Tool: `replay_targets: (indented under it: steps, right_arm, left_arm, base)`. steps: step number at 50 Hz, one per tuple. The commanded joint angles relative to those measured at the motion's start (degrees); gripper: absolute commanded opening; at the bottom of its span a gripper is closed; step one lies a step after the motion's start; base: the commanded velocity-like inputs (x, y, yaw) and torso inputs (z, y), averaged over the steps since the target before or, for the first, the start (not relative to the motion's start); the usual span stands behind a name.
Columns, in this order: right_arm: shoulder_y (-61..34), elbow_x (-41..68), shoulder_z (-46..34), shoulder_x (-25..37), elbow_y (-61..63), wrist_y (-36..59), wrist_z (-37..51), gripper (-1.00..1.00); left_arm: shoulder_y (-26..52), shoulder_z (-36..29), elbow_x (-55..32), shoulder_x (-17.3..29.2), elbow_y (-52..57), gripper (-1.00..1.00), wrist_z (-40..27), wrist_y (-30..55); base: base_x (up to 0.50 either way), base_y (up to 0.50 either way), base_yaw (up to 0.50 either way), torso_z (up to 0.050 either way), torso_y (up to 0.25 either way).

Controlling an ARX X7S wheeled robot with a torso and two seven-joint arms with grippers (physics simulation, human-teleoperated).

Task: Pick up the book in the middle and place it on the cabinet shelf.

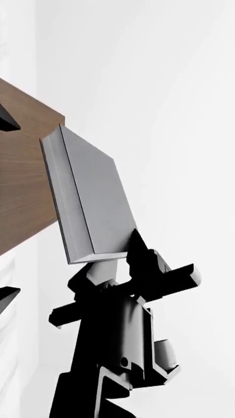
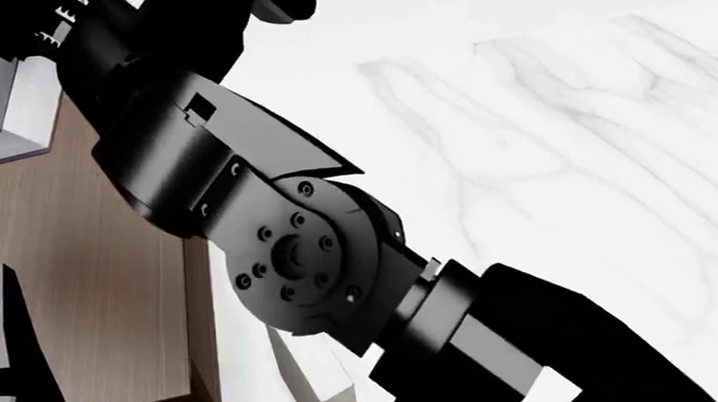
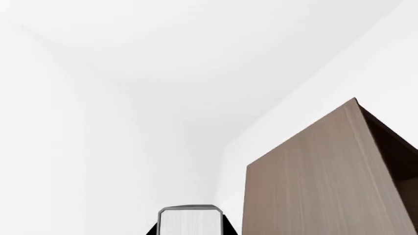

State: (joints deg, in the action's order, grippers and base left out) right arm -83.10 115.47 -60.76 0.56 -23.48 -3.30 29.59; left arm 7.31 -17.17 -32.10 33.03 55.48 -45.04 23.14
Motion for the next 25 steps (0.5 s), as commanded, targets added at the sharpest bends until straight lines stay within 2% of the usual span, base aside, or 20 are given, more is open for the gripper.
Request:
replay_targets:
  steps: [1,25]
  right_arm:
    - [0.33,-1.26,-2.39,0.04,-0.04,-1.79,-2.38,-1.00]
    - [0.73,2.49,-9.63,-0.03,-0.72,-4.45,-4.15,-1.00]
  left_arm:
    - [0.14,0.01,-0.40,0.28,0.22,1.00,-0.42,-0.11]
    - [0.48,-0.31,-0.91,0.83,0.36,1.00,-1.07,-0.34]
  base:
    - [0.00,0.00,0.00,0.000,0.000]
    - [0.00,0.00,0.00,0.000,0.001]
